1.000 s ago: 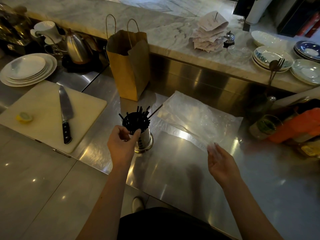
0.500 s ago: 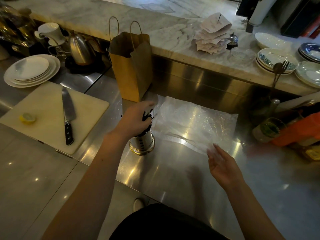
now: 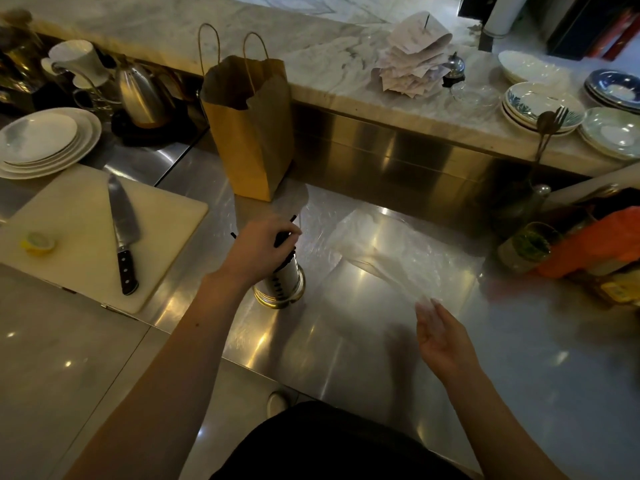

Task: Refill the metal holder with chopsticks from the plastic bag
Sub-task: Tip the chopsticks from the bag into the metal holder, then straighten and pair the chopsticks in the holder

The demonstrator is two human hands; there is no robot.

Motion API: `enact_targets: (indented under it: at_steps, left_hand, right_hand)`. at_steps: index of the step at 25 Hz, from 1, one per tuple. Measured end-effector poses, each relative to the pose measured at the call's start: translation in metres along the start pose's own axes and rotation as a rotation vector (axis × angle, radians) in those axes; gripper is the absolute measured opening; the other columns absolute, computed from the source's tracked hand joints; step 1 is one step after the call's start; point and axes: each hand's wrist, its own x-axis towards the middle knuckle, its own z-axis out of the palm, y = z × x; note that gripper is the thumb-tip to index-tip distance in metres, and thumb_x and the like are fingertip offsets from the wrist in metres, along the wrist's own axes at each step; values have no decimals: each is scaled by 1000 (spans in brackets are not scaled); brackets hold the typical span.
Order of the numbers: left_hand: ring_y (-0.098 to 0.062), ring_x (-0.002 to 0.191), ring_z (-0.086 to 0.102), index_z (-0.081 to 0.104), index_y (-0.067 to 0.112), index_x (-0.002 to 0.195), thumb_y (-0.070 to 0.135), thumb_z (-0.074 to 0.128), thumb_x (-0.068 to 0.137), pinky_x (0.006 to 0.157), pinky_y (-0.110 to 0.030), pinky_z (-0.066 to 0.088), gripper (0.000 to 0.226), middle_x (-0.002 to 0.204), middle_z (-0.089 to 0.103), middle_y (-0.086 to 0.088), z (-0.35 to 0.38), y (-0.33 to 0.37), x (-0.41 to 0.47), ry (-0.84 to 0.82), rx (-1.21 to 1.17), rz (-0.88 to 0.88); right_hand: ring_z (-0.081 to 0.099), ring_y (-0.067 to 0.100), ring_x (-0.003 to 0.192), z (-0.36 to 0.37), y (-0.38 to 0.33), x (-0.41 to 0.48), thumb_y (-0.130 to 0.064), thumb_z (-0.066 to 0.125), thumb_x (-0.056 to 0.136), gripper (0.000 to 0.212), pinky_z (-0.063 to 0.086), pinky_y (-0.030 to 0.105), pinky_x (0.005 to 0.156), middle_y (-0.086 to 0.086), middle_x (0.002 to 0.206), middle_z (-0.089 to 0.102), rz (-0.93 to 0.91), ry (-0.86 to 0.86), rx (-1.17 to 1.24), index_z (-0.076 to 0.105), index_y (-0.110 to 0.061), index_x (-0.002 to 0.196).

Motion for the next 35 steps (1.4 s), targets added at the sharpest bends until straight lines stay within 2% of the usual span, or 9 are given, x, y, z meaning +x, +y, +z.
enact_targets:
  at_steps: [4,8,11,16,18,23,27,30,35]
  left_hand:
    - [-5,94,52,73,15,102,13,61,88,81,-17,41,18,105,67,-1,-2,-7,-5,48,-16,1]
    - [-10,97,57,73,14,105,19,61,92,82,-23,40,19,108,67,-2,-3,-9,-10,74,-22,-5]
    - [-15,104,56,74,14,106,24,59,94,87,-24,37,21,112,67,-2,-2,-9,-16,105,-10,19]
    - [-16,116,50,67,14,118,36,61,90,98,-31,40,36,126,59,-6,-7,-16,-27,159,-54,37]
    - [-12,124,42,58,17,129,45,67,83,103,-21,34,55,138,50,-6,-11,-20,-36,161,-111,0]
    - [-3,138,19,32,18,147,37,85,68,107,-4,14,98,156,23,2,-13,-36,-62,125,-279,-127]
    - [-10,142,23,16,35,149,37,88,62,116,-30,25,114,154,22,12,-7,-56,-70,145,-416,-180]
    - [-1,135,27,3,54,141,46,89,56,109,-25,28,122,142,22,31,-2,-73,-67,66,-569,-249]
    - [-11,123,46,32,24,142,36,91,58,106,-39,43,104,133,47,10,5,-80,-51,-87,-544,-306]
  right_hand:
    - [71,0,79,-4,21,16,-13,42,101,34,52,18,89,-14,78,75,8,61,-25,45,-6,135]
    - [70,22,84,-1,27,25,-17,57,96,17,60,28,55,12,104,69,93,218,66,61,-5,108]
    - [66,26,93,3,32,20,-24,67,90,20,60,31,52,14,111,62,102,299,-39,59,-7,97]
    - [64,30,90,2,44,16,-27,67,90,43,57,40,77,17,107,58,14,406,-346,49,2,116]
    - [62,33,95,2,52,17,-26,67,90,53,55,42,77,19,110,56,-65,468,-516,45,7,125]
    - [38,42,134,13,66,13,-33,66,89,80,35,47,109,25,150,33,-270,613,-892,22,-2,148]
    - [34,35,139,35,79,4,-31,67,88,80,32,47,113,18,153,32,-529,483,-1015,21,-12,150]
    - [38,26,137,72,92,-8,-35,69,87,82,34,38,108,9,152,36,-576,205,-1104,21,-19,151]
    - [29,16,142,133,109,-20,-57,71,70,104,30,39,114,-1,158,26,-493,-239,-1303,18,-23,152]
